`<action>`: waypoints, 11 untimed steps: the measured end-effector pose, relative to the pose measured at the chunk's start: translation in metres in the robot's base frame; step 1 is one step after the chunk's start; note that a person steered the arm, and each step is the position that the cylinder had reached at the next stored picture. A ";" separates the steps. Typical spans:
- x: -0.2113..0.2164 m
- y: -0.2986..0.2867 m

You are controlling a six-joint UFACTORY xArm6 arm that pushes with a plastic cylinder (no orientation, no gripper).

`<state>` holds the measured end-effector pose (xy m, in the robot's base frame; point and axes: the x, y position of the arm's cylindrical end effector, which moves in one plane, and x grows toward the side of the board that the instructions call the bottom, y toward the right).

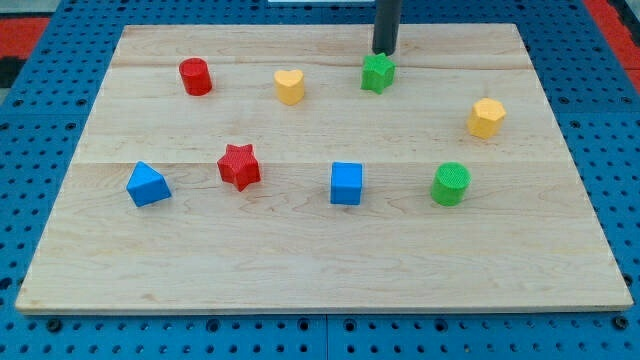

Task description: Slide the yellow heart closer to the red circle

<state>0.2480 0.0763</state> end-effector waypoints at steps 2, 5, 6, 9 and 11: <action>0.016 -0.051; 0.054 -0.091; 0.063 -0.123; 0.105 -0.192; 0.145 -0.213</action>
<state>0.3926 -0.1365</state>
